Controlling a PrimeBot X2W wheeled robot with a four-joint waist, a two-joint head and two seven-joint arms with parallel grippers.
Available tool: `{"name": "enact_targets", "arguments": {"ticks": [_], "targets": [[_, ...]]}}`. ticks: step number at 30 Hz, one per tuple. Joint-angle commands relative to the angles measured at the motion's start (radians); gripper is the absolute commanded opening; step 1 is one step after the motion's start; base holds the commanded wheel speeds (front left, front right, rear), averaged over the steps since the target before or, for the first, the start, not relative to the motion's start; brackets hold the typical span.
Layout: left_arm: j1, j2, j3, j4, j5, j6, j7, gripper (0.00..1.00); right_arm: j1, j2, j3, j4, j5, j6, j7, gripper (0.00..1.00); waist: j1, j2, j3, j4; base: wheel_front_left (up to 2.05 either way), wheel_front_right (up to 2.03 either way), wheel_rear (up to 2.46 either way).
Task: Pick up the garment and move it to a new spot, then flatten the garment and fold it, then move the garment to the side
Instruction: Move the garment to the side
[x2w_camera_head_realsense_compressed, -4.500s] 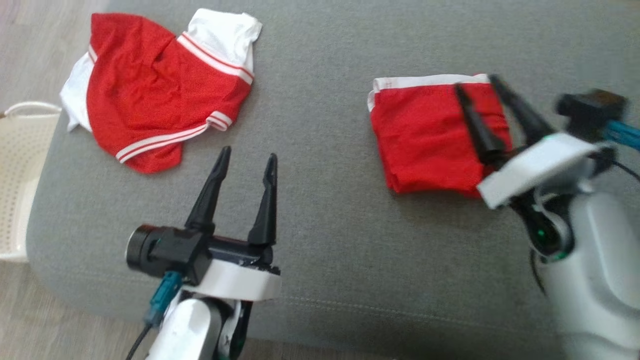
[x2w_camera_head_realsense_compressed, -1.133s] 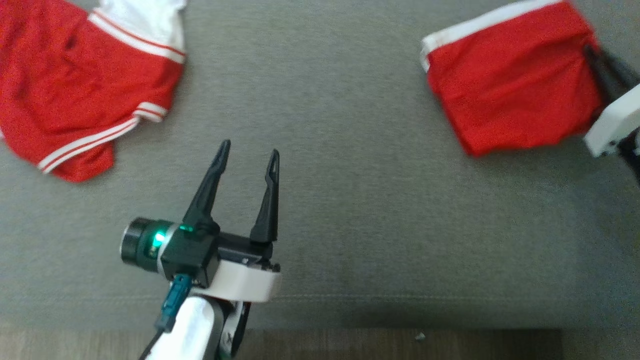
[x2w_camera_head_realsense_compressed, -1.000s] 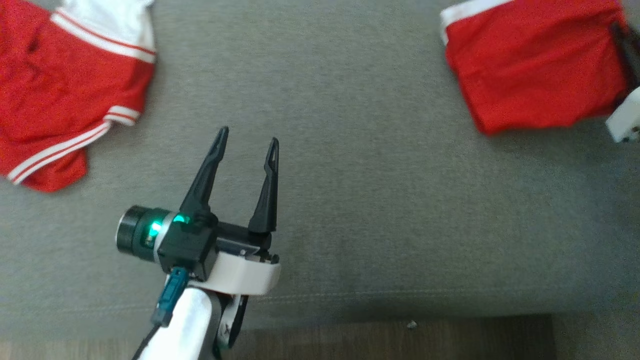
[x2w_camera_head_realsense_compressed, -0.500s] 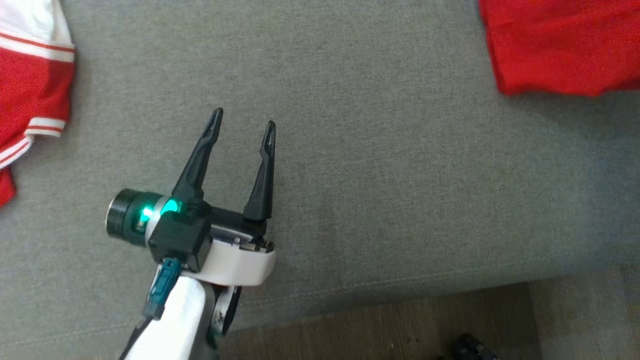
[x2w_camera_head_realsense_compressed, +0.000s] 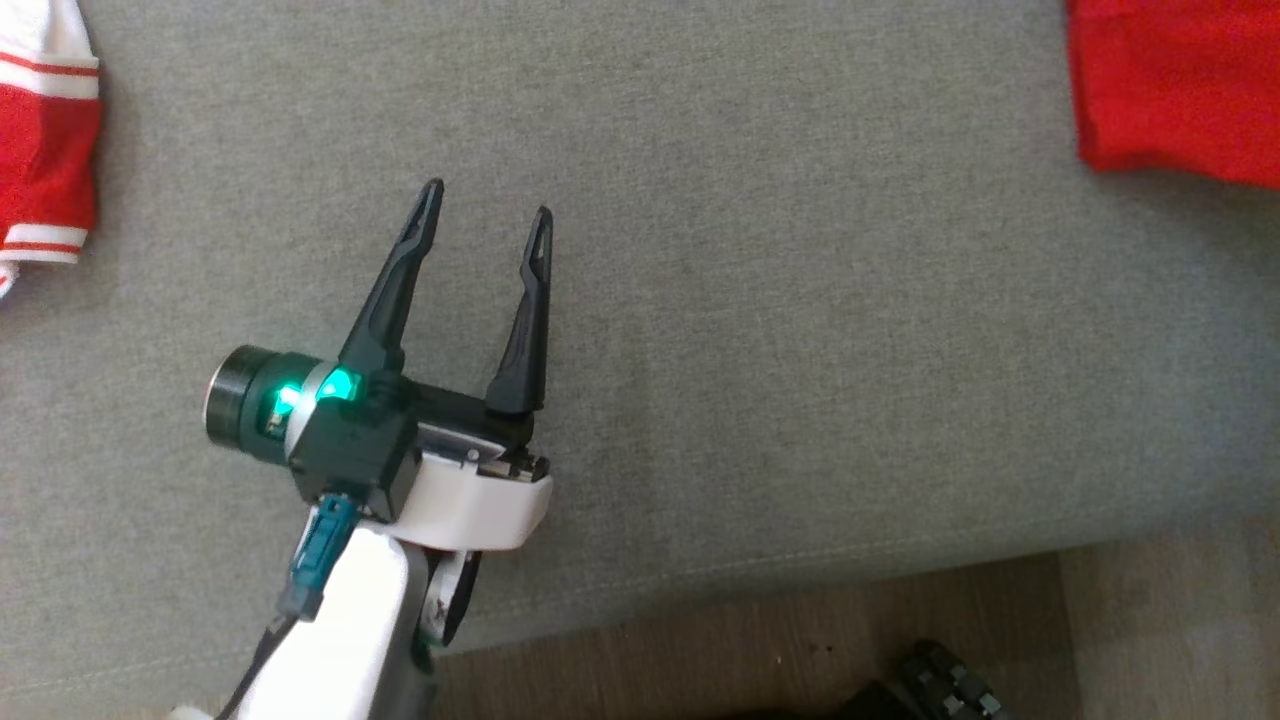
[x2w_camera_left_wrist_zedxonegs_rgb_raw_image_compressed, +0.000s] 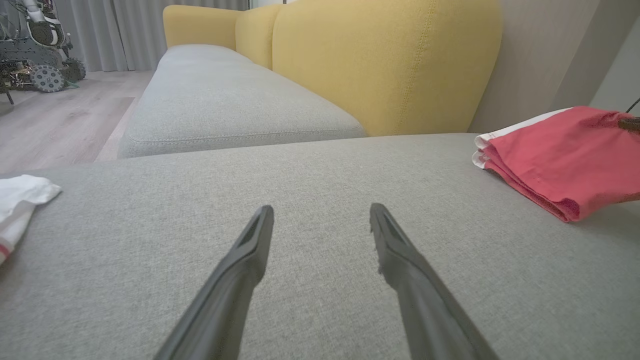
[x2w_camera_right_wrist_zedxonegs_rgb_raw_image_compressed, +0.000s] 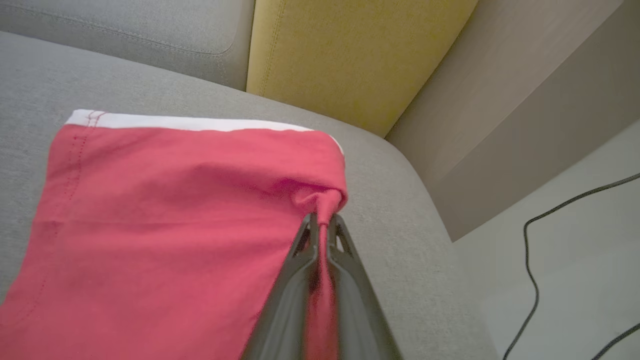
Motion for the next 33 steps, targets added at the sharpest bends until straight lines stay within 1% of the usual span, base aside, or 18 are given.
{"name": "enact_targets", "arguments": {"ticks": [1, 10, 11, 12, 14, 17, 18, 20, 22, 26, 27, 29, 31, 33], "targets": [[-0.013, 0.006, 0.024, -0.035, -0.004, -0.003, -0.005, 1.00, 0.029, -0.018, -0.013, -0.050, -0.024, 0.006, 0.004, 0.00, -0.0001, 0.0000, 0.004, 0.001, 0.00, 0.00, 0.00], [-0.023, 0.000, 0.022, -0.029, -0.007, -0.009, -0.005, 1.00, 0.063, 0.028, -0.103, -0.143, -0.147, 0.006, -0.012, 0.00, -0.0001, 0.0000, 0.016, 0.003, 0.00, 0.00, 0.00], [-0.024, 0.000, 0.022, -0.028, -0.007, -0.011, -0.005, 1.00, 0.064, 0.033, -0.111, -0.148, -0.158, 0.006, -0.015, 0.22, -0.0001, 0.0000, 0.015, 0.003, 0.00, 0.00, 0.00], [-0.024, -0.001, 0.022, -0.026, -0.008, -0.012, -0.005, 1.00, 0.063, 0.040, -0.122, -0.153, -0.170, 0.006, -0.021, 1.00, -0.0001, 0.0000, 0.014, 0.004, 0.00, 0.00, 0.00], [-0.025, -0.002, 0.023, -0.024, -0.010, -0.015, -0.005, 1.00, 0.059, 0.054, -0.146, -0.166, -0.203, 0.006, -0.036, 1.00, -0.0001, 0.0000, 0.010, 0.009, 0.00, 0.00, 0.00], [-0.022, -0.003, 0.025, -0.019, -0.012, -0.017, -0.005, 1.00, 0.070, 0.077, -0.150, -0.186, -0.239, 0.006, -0.052, 1.00, -0.0001, 0.0000, -0.006, 0.019, 0.00, 0.00, 0.00], [-0.020, -0.003, 0.026, -0.017, -0.012, -0.017, -0.005, 1.00, 0.074, 0.092, -0.153, -0.191, -0.239, 0.006, -0.053, 1.00, -0.0001, 0.0000, -0.014, 0.022, 0.00, 0.00, 0.00], [-0.012, -0.004, 0.030, -0.014, -0.011, -0.015, -0.005, 1.00, 0.080, 0.142, -0.169, -0.209, -0.236, 0.006, -0.044, 1.00, -0.0001, 0.0000, -0.035, 0.029, 0.00, 0.00, 0.00], [-0.002, -0.005, 0.034, -0.011, -0.011, -0.012, -0.005, 1.00, 0.085, 0.209, -0.155, -0.240, -0.204, 0.006, -0.049, 1.00, -0.0001, 0.0000, -0.063, 0.036, 0.00, 0.00, 0.00], [0.028, -0.006, 0.038, -0.003, -0.011, -0.005, -0.005, 1.00, 0.115, 0.360, -0.112, -0.252, -0.075, 0.006, -0.049, 1.00, -0.0001, 0.0000, -0.139, 0.057, 0.00, 0.00, 0.00], [0.028, -0.006, 0.038, -0.003, -0.011, -0.005, -0.005, 1.00, 0.115, 0.360, -0.112, -0.252, -0.075, 0.006, -0.049, 1.00, -0.0001, 0.0000, -0.139, 0.057, 0.00, 0.00, 0.00], [0.046, -0.007, 0.035, -0.001, -0.014, 0.000, -0.005, 1.00, 0.144, 0.404, -0.085, -0.224, 0.015, 0.006, -0.035, 1.00, -0.0001, 0.0000, -0.182, 0.073, 0.00, 0.00, 0.00], [0.067, -0.009, 0.029, 0.002, -0.017, 0.004, -0.005, 1.00, 0.194, 0.419, -0.035, -0.173, 0.081, 0.006, -0.012, 1.00, -0.0001, 0.0000, -0.228, 0.094, 0.00, 0.00, 0.00], [0.090, -0.010, 0.022, 0.004, -0.019, 0.010, -0.005, 1.00, 0.247, 0.424, -0.004, -0.124, 0.081, 0.006, 0.000, 1.00, -0.0001, 0.0000, -0.269, 0.115, 0.00, 0.00, 0.00]]}}
